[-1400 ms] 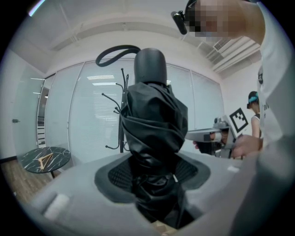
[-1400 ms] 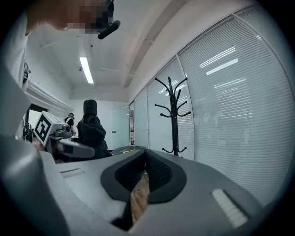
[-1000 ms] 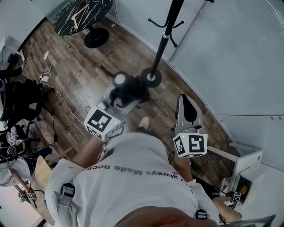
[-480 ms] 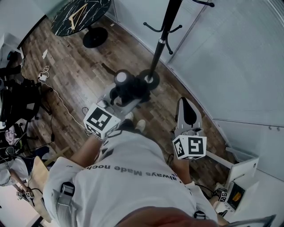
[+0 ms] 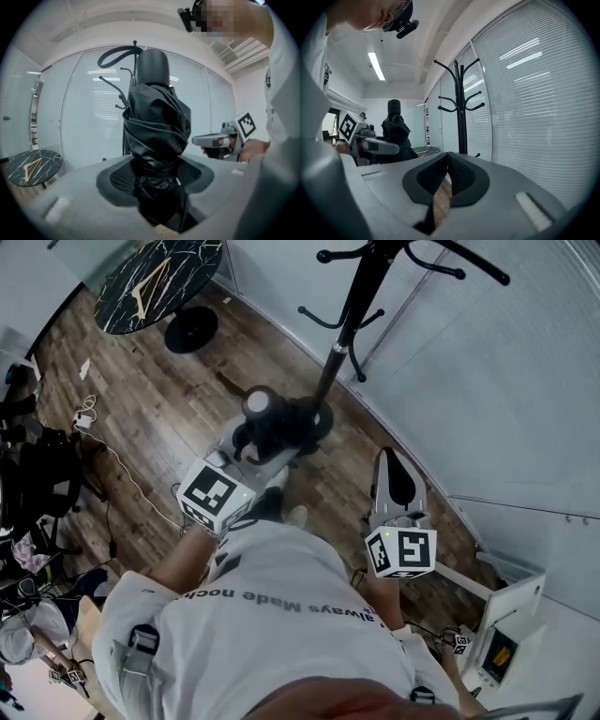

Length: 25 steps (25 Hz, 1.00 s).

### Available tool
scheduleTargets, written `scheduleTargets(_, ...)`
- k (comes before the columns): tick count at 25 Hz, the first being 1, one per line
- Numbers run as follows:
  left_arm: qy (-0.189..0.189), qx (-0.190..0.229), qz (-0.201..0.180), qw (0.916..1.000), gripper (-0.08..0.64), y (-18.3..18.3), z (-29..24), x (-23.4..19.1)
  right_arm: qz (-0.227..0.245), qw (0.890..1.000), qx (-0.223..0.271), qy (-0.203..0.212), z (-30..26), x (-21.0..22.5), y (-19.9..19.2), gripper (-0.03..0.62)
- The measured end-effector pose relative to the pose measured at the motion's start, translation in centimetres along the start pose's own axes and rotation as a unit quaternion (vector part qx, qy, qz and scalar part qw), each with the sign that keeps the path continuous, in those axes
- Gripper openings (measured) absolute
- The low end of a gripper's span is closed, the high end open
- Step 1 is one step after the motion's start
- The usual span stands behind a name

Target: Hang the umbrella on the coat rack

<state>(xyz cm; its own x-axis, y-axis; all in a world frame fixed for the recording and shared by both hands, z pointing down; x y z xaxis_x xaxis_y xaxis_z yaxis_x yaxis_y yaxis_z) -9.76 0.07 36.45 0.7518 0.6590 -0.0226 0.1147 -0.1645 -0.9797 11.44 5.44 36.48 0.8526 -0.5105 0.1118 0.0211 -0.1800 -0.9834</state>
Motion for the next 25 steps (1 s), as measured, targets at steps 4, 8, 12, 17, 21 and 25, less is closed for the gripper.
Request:
scheduleTargets(4, -0.006, 0.004, -0.003, 1.0000, 0.239, 1.0, -2.8, -4.6, 0.004, 1.000, 0.002, -0.007, -4.8, 1.1, 1.2, 0.002)
scheduleTargets(8, -0.017, 0.005, -0.007, 0.9998, 0.239, 2.0, -5.3, -8.1, 0.011, 1.000, 0.008, -0.018, -8.5, 2.1, 2.4, 0.002)
scheduleTargets(12, -0.033, 0.005, -0.015, 0.9993, 0.239, 2.7, -7.6, -9.7, 0.013, 0.999, 0.012, -0.033, -10.1, 3.1, 2.9, 0.002)
scheduleTargets(17, -0.050, -0.001, -0.020, 0.9985, 0.239, 3.5, -10.6, -9.0, 0.006, 0.999, 0.015, -0.047, -10.2, 6.0, 3.2, 0.002)
scheduleTargets(21, -0.047, -0.005, -0.023, 0.9986, 0.239, 4.2, -12.5, -8.2, 0.004, 0.999, 0.016, -0.045, -10.0, 8.3, 3.7, 0.002)
scheduleTargets(25, -0.045, -0.007, -0.023, 0.9987, 0.239, 5.0, -14.1, -8.1, 0.008, 0.999, 0.022, -0.044, -9.9, 9.9, 4.7, 0.002)
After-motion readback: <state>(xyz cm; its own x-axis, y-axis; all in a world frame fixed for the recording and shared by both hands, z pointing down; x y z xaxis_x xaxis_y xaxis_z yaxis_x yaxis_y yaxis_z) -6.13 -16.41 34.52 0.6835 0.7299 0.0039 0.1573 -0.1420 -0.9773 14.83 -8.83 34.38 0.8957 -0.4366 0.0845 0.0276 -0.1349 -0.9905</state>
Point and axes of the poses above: the fingertips, and each gripper's own axes: z backward along the fingers, x to its right, y out of its top, the point moved 6 cm from there along z, backward along the fingers, and after that the axes turned 12 degrees about y, right-handed, at the moved point
